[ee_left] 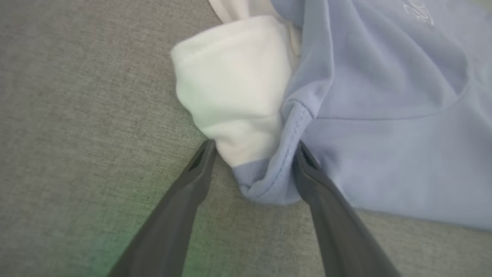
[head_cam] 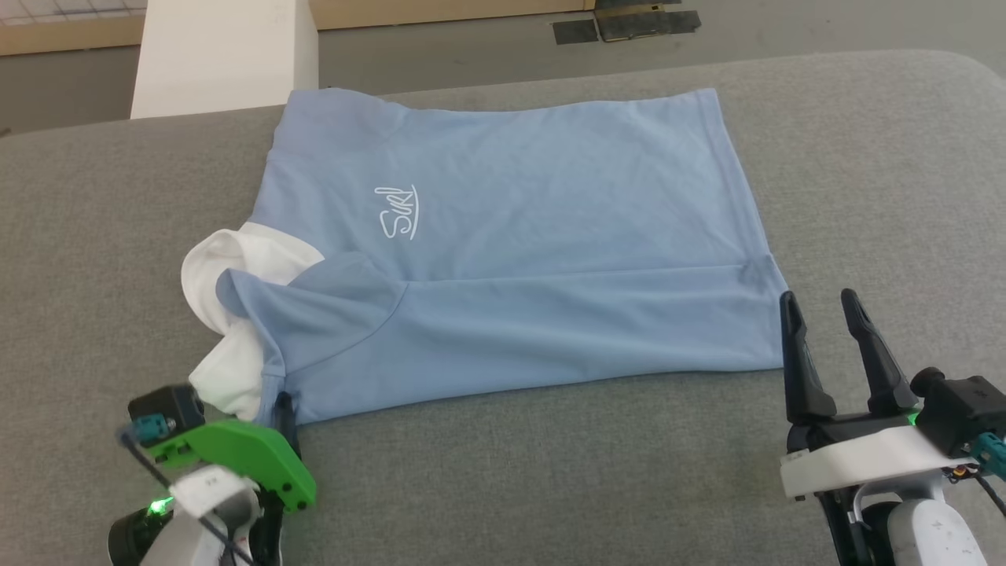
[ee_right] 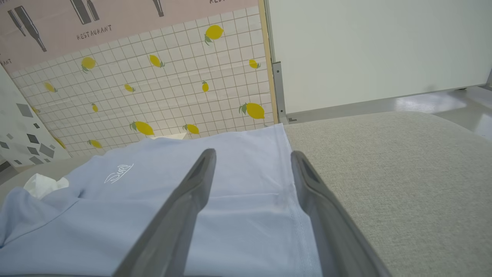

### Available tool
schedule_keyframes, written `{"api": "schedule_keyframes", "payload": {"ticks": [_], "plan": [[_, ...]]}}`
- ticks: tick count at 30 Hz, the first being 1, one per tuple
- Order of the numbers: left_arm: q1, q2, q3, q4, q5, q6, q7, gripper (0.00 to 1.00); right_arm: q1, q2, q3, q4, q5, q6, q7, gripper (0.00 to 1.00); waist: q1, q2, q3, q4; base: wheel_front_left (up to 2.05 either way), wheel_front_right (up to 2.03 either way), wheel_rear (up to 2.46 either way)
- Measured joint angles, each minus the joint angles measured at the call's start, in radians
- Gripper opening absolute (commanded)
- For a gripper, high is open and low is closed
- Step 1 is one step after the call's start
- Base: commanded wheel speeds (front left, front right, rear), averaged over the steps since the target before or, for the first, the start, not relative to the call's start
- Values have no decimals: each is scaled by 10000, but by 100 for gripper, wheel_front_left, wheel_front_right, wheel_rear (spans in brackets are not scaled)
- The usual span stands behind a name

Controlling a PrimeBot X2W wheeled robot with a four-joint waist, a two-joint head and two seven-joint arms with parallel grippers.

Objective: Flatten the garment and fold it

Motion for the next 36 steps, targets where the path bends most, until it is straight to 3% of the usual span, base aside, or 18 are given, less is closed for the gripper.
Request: {"api": "schedule_keyframes", "payload": {"ticks": [1, 2, 3, 4, 11, 16, 20, 25, 33, 34, 35, 36], "plan": [[-60, 15, -15, 13, -48, 71, 307, 100, 0, 4, 36, 17, -8, 0, 13, 100, 0, 0, 8, -42, 0, 0, 0], [-140, 46, -27, 10, -121, 77, 606, 91, 0, 6, 73, 27, -8, 0, 17, 100, 0, 0, 16, -82, 0, 0, 0], [-181, 81, -2, 4, -199, 79, 761, 38, 0, 10, 96, 35, -10, 0, 21, 100, 0, 0, 22, -110, 0, 0, 0], [-216, 109, 10, -13, -313, 75, 876, 0, 0, 12, 109, 46, -10, 0, 48, 100, 0, 0, 31, -140, 0, 0, 0], [-223, 226, -59, -213, -497, -128, 1087, 0, -1, 71, -107, 203, -196, 0, 203, 100, 0, 0, 40, -131, 0, 0, 0], [-220, 228, -144, -305, -495, -253, 1032, 0, -222, 134, -813, 834, -575, 0, 1290, 100, 0, 0, 30, -8, 0, 0, 0], [-235, 215, -265, -382, -451, -293, 955, 0, -929, 174, -1354, 1457, -903, 0, 2842, 100, 0, -1, 68, 126, 0, 0, 0], [-394, 178, -412, -441, -405, -353, 941, 0, -1640, 180, -1691, 2201, -1012, 0, 5542, 100, 0, 0, 210, 325, 0, 0, 0], [-635, 132, -667, -451, -263, -472, 846, 0, -2257, 180, -1935, 1971, -1883, 0, 9089, 98, 0, 0, 501, 636, 0, 0, 0], [-639, 117, -673, -445, -261, -476, 784, 0, -2281, 178, -1971, 1814, -1894, 0, 9520, 57, 0, 0, 528, 673, 0, 0, 0], [-651, 104, -677, -441, -257, -477, 769, 0, -2277, 173, -1994, 1639, -1860, 0, 9917, 33, 0, -1, 550, 708, 0, 0, 0], [-670, 82, -683, -437, -257, -477, 761, 0, -2262, 173, -2008, 1465, -1825, 0, 10255, 0, 0, 0, 566, 738, 0, 0, 0]]}}
